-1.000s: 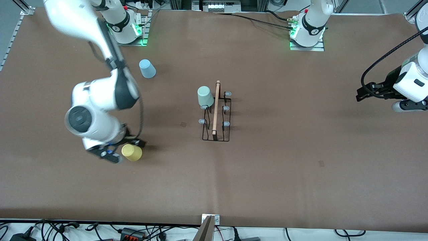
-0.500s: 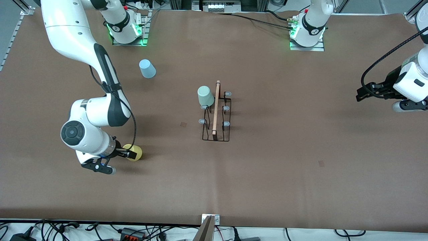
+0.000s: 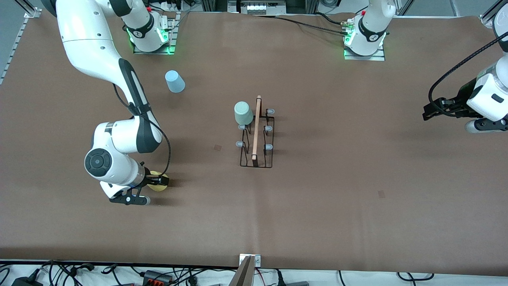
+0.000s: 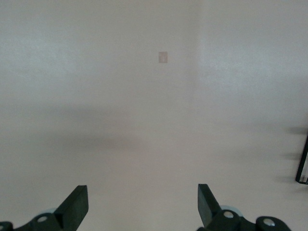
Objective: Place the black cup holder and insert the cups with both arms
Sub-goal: 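Grasp the yellow cup with the right gripper and lift it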
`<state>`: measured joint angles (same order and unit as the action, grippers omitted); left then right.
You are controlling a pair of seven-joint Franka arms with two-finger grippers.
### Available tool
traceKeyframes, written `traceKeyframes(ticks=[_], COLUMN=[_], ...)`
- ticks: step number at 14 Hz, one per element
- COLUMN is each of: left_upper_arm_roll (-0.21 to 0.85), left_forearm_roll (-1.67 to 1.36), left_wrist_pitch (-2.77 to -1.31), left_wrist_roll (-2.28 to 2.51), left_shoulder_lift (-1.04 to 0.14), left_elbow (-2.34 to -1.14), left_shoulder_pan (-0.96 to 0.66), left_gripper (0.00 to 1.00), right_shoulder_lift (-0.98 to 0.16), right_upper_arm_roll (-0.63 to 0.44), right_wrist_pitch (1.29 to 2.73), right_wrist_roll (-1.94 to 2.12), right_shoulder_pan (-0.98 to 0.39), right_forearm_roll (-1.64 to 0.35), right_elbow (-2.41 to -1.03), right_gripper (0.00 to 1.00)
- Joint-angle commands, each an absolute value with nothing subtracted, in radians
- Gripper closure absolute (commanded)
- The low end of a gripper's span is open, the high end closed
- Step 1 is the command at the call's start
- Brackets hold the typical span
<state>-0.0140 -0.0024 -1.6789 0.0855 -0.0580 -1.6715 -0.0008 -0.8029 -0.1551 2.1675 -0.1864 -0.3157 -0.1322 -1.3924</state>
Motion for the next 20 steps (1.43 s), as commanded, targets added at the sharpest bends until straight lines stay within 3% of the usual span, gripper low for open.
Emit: traceKeyframes(ticks=[1,3,4,7,12,16,20], left_upper_arm_roll=[-0.017,-0.017,-0.017,-0.017,-0.017,-0.017,-0.017], left_forearm_roll=[0.012,0.011,0.011,0.011,0.011,0.011,0.011], left_wrist_pitch=[-1.684,-1.684,-1.684,-1.684,-1.684,-1.684,-1.684], left_wrist_roll=[0.064,0.061,0.061,0.061,0.060,0.060,0.058], left_shoulder_lift=[-0.049,-0.049,-0.049,-0.049,-0.052,-0.052,-0.052], left_elbow=[-1.675,-1.675,-1.675,-1.675,-1.675,-1.675,-1.675], left_shoulder_pan=[0.006,0.008,0.008,0.008,0.009,0.008,0.009], left_gripper=[0.00,0.00,0.00,0.00,0.00,0.00,0.00], right_shoulder_lift=[-0.821,-0.818,-0.815,-0.796,-0.792,-0.750,-0.750], right_upper_arm_roll=[-0.146,-0.146,-0.146,-0.141,-0.031,0.050,0.051], right_wrist_pitch=[2.149,2.132,2.112,2.005,1.846,1.851,1.871], right_wrist_roll=[-0.158,-0.158,-0.158,-0.156,-0.179,-0.423,-0.534], right_shoulder_pan=[-0.304,-0.304,-0.304,-0.313,-0.336,-0.408,-0.494], right_forearm_roll=[-0.141,-0.143,-0.143,-0.141,-0.137,-0.138,-0.127], right_elbow=[-1.361,-1.361,-1.361,-1.284,-1.077,-1.069,-1.037], right_gripper=[0.36,0.66,0.70,0.72,0.72,0.72,0.72])
